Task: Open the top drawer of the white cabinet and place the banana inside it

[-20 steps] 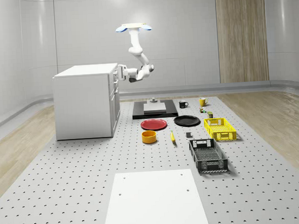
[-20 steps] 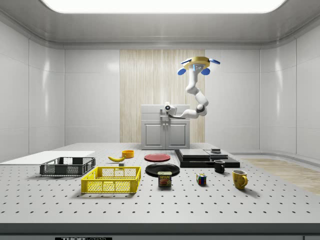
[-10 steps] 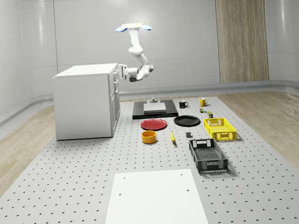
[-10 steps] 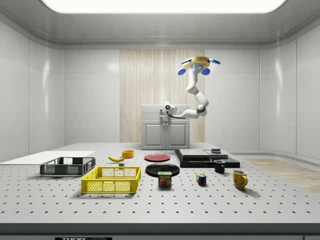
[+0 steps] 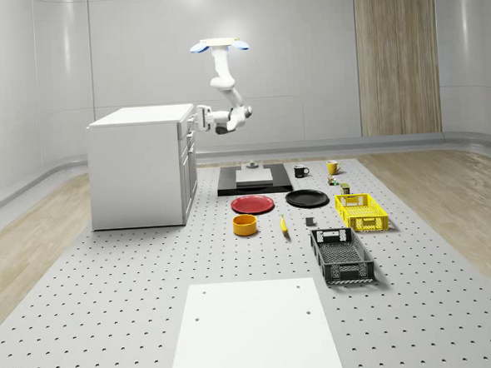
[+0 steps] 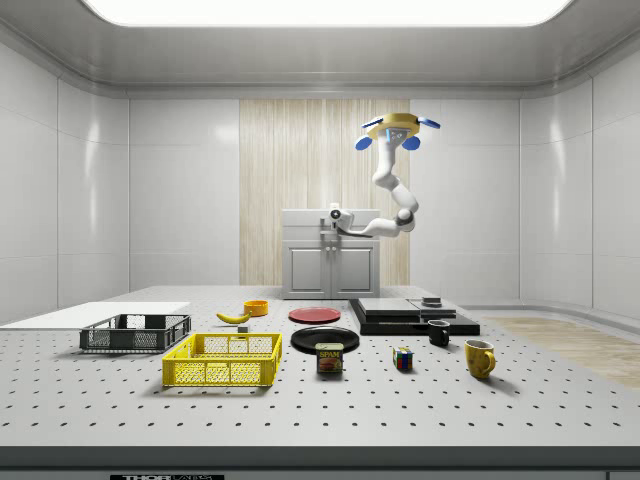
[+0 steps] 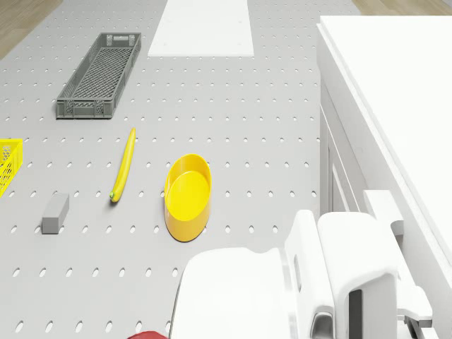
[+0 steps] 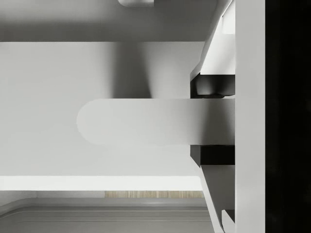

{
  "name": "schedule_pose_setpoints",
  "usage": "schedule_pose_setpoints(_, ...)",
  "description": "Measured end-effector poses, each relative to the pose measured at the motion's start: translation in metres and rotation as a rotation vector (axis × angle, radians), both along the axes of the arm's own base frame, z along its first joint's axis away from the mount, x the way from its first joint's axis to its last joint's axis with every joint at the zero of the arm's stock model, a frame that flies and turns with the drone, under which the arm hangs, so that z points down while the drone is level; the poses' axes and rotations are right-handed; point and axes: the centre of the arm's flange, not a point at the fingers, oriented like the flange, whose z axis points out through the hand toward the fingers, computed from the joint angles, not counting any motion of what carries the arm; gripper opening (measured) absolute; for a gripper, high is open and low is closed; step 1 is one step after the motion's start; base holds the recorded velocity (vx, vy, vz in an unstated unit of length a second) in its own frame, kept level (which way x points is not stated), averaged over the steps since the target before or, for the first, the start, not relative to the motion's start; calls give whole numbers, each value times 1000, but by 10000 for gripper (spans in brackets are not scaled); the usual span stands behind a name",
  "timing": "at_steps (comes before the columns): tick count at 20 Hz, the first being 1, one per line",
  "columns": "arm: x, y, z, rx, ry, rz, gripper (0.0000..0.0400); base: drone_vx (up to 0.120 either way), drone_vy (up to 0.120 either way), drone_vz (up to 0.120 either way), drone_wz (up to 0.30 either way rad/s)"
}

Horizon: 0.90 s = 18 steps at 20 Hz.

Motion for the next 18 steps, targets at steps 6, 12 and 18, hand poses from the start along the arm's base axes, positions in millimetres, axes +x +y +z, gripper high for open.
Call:
schedule_pose_setpoints(6, 0, -13, 1, -4, 11, 0, 120, 0, 0, 0, 0)
schedule_pose_setpoints(12, 0, -34, 0, -2, 2, 0, 117, 0, 0, 0, 0)
schedule_pose_setpoints(18, 0, -56, 0, 1, -1, -1, 264, 0, 0, 0, 0)
